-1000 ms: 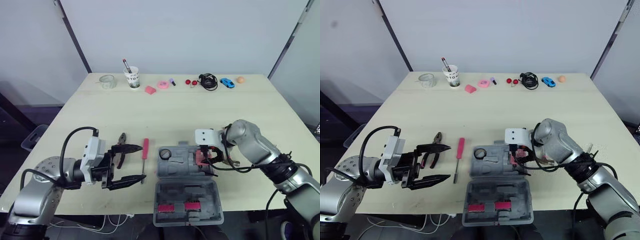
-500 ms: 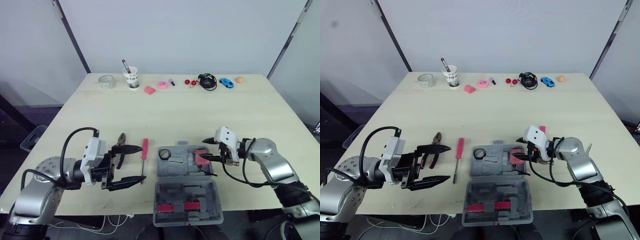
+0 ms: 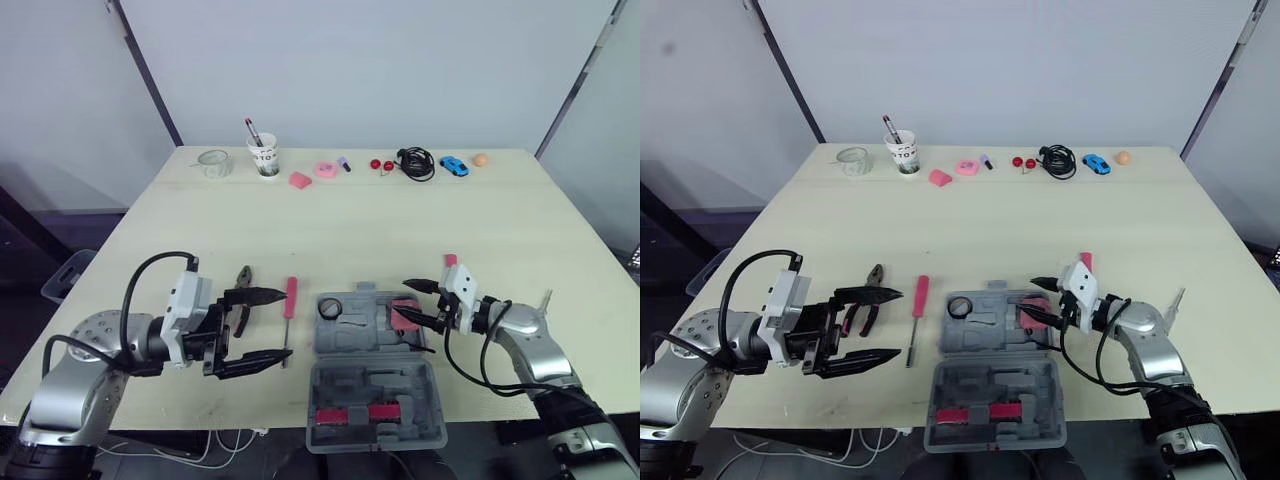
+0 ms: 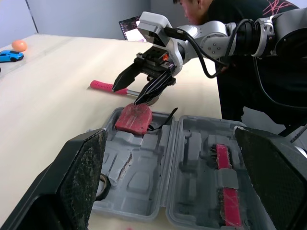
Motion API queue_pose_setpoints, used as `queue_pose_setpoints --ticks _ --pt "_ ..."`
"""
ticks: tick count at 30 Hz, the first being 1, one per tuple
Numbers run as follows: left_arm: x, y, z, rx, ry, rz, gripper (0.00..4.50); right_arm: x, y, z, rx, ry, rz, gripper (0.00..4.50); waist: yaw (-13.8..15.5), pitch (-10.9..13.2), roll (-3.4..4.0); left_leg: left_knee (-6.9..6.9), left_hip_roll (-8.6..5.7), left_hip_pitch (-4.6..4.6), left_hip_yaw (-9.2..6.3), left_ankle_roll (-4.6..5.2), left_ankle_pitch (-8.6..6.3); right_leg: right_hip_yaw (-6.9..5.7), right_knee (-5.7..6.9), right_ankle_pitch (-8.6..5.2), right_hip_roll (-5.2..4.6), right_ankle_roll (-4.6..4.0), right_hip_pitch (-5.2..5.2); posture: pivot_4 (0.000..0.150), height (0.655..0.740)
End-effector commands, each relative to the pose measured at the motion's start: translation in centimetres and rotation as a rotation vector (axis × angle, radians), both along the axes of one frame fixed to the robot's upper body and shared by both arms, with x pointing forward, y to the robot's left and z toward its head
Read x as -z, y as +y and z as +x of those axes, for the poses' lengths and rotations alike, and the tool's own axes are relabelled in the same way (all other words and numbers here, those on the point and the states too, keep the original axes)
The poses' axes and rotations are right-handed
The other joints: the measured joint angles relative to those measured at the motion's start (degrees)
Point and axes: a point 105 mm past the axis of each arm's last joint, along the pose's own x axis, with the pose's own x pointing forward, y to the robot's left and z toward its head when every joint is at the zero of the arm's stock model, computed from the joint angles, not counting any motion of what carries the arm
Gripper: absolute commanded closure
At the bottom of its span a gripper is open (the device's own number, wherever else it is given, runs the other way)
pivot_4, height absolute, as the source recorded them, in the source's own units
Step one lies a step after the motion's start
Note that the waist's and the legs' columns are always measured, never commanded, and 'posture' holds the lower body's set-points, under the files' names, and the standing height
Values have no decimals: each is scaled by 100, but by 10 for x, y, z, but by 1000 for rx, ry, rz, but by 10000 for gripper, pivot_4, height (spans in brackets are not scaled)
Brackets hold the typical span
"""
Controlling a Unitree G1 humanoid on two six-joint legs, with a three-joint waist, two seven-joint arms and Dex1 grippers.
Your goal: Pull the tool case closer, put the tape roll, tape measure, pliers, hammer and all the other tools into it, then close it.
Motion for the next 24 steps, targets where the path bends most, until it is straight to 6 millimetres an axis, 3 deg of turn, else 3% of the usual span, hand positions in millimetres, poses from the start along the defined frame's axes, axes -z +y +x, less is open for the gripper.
queue_pose_setpoints --ticks 1,5,8,24 --pt "-4 0 0 5 -19 -2 0 4 -13 -1 23 -18 35 15294 6 0 0 0 0 0 0 0 0 0 -1 0 0 0 0 1500 7400" --pt "-4 1 0 3 -17 0 0 13 -18 -3 18 -10 18 15294 1 0 0 1 0 0 2 0 0 1 0 0 -1 0 1 1500 7400" --pt "-3 1 0 5 -15 0 0 12 -19 -1 38 -30 22 23996 -13 0 0 1 0 4 1 0 0 1 3 0 0 0 1 1500 7400" --pt "-3 2 2 12 -17 8 0 24 -15 2 52 -9 79 23996 -6 0 1 1 1 4 1 0 0 2 5 1 0 2 1 1500 7400"
